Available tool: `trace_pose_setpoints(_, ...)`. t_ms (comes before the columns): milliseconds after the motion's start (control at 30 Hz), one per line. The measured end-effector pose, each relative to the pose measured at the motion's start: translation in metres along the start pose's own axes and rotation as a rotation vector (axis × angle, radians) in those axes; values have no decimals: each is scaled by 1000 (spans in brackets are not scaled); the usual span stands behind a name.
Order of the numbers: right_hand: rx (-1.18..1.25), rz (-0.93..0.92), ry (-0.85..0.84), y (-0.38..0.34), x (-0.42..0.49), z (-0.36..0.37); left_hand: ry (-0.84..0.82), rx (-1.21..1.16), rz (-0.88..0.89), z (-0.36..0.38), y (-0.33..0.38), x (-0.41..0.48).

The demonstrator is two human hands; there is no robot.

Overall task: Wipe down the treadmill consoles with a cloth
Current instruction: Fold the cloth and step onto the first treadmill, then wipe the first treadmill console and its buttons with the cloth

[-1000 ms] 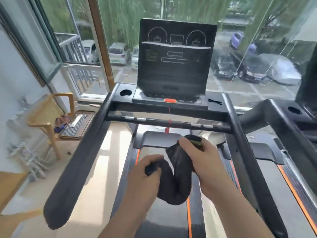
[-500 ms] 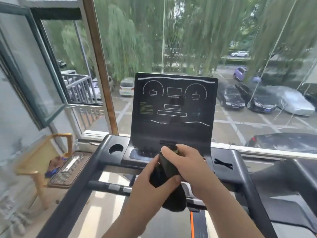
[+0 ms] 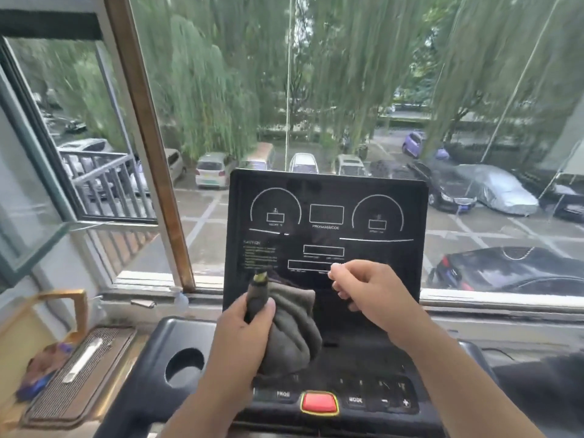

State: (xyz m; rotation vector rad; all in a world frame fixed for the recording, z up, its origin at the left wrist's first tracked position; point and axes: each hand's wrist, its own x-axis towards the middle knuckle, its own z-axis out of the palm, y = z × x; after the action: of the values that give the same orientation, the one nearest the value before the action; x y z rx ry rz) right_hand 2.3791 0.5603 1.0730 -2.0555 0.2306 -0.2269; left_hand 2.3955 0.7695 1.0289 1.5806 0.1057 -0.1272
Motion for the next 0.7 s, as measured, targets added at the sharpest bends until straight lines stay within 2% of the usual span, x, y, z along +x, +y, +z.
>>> trace_pose_setpoints(100,-37,-10,107,4,49,9,68,-44,-4,-13,6,59)
trace_pose_setpoints(233,-71,-96,262,14,97,18,77,-20,8,-24,-5,108)
trace_pose_setpoints(367,-211,-325,402,13,143,17,130,-32,25,-37,3,141)
trace_pose_setpoints(433,-378,-494,466,2,170,11,204,-43,118,-43,24,161)
trace_pose_setpoints(500,-538,-570,492,-8,198,2,208,-70,259,-45,45,174)
trace_pose_setpoints(633,-727,-488,373,-8,236,3,184,138,609,-24,77,187)
trace_pose_setpoints(700,-779,-493,365,0,245,6,169,383,770,-8,70,209)
